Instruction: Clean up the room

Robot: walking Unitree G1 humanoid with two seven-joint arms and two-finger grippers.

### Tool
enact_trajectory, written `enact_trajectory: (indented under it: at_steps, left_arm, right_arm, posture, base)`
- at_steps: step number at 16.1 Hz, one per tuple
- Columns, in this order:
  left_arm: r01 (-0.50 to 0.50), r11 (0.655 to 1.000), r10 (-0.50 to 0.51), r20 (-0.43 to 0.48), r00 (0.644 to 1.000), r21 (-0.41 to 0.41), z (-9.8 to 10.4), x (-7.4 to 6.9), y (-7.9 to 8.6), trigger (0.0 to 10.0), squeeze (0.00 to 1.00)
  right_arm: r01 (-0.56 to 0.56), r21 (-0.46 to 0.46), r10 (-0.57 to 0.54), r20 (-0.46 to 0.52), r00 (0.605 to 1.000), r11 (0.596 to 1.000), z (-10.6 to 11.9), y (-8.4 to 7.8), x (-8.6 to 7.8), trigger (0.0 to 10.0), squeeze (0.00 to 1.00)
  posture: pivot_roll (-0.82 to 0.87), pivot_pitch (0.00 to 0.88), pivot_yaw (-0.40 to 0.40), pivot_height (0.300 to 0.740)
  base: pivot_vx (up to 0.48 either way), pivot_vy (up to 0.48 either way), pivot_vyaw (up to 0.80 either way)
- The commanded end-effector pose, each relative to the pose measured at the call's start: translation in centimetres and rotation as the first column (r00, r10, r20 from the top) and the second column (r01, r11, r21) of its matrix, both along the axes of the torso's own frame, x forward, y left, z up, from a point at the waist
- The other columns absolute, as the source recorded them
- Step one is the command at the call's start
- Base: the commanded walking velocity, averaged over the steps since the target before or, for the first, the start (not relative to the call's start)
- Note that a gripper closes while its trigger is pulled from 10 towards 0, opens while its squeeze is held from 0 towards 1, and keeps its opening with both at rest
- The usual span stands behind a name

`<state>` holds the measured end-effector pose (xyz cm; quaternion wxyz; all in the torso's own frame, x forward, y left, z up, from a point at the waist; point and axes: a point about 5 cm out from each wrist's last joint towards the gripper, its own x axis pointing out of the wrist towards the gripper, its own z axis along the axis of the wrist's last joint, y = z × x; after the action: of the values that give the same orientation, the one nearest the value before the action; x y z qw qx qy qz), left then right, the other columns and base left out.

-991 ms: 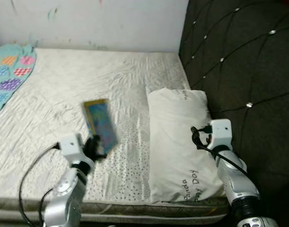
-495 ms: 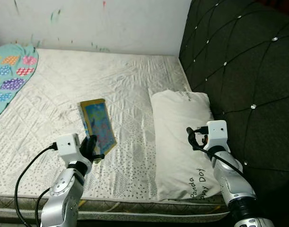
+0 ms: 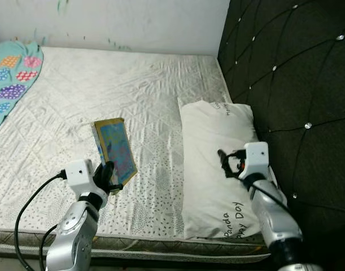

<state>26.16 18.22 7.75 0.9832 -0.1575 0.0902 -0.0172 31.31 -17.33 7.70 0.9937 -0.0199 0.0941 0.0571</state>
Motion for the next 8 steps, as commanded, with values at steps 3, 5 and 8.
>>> enact_trajectory:
  at_steps: [3,5,8]
  left_arm:
    - [-0.003,1.0,0.002,0.038,0.999,0.011,1.09,-0.05,0.22,10.0,0.0]
    - [0.0,1.0,-0.001,0.038,0.999,0.012,1.17,0.02,0.12,10.0,0.0]
    - [0.004,1.0,-0.005,0.047,0.999,0.013,1.32,-0.11,0.05,10.0,0.0]
  right_arm:
    - [-0.001,0.008,0.001,-0.001,1.0,1.0,0.29,-0.08,-0.18,10.0,0.0]
    - [-0.018,0.011,0.018,0.002,1.0,1.0,0.37,0.12,-0.17,10.0,0.0]
    - [-0.039,0.011,0.039,0.019,0.999,0.999,0.6,0.29,-0.15,10.0,0.0]
  posture:
    - [-0.04,0.114,-0.024,0.68]
    - [-0.04,0.115,-0.025,0.66]
    - [-0.04,0.114,-0.027,0.62]
  base:
    - [0.0,0.0,0.0]
    - [0.0,0.0,0.0]
    - [0.0,0.0,0.0]
